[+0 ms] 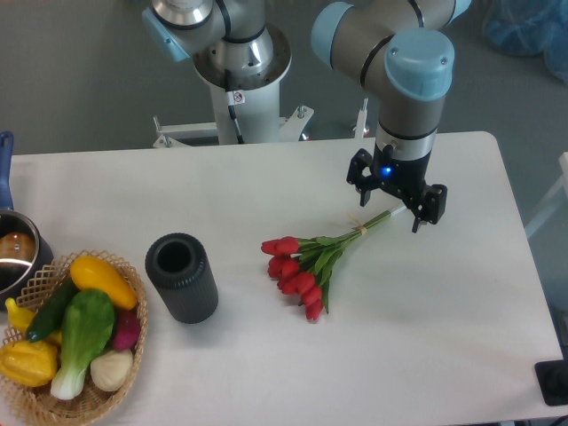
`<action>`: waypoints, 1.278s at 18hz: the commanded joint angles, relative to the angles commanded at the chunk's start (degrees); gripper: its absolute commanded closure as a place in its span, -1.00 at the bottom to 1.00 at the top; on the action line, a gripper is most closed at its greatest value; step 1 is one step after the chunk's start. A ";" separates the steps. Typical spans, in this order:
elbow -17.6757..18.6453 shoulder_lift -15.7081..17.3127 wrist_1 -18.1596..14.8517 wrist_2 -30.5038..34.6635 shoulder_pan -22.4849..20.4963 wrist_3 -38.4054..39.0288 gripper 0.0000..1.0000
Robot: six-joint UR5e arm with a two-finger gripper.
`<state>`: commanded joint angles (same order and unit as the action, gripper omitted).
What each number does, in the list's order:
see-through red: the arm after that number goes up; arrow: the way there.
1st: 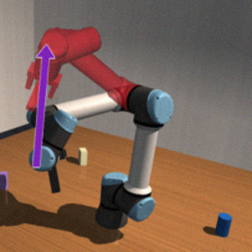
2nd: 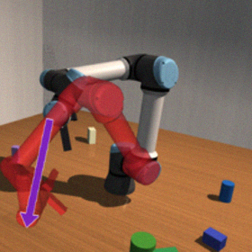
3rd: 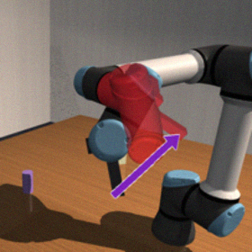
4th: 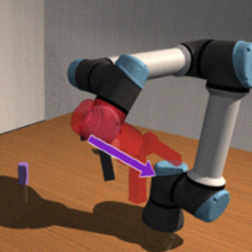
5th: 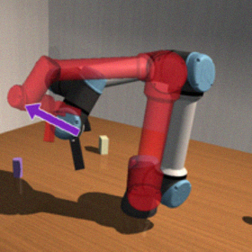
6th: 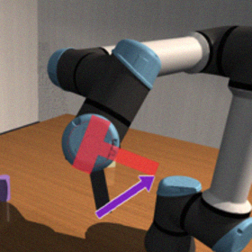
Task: Pick up the flowers from the table
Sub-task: 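Lower the open gripper onto the green stems of the red tulips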
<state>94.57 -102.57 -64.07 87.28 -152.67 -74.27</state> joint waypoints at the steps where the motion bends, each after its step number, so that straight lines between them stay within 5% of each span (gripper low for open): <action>1: 0.09 0.00 0.00 0.00 -0.09 -0.09 -1.00; 5: 0.61 0.00 0.09 -0.79 0.09 0.09 -1.00; 15: 8.33 1.58 3.07 -0.88 0.61 0.09 -1.00; 19: 11.78 0.88 12.20 -0.97 2.37 1.58 -1.00; 23: 13.27 -1.23 13.45 -0.53 3.34 2.02 -1.00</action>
<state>107.84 -103.80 -50.62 86.75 -149.33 -72.24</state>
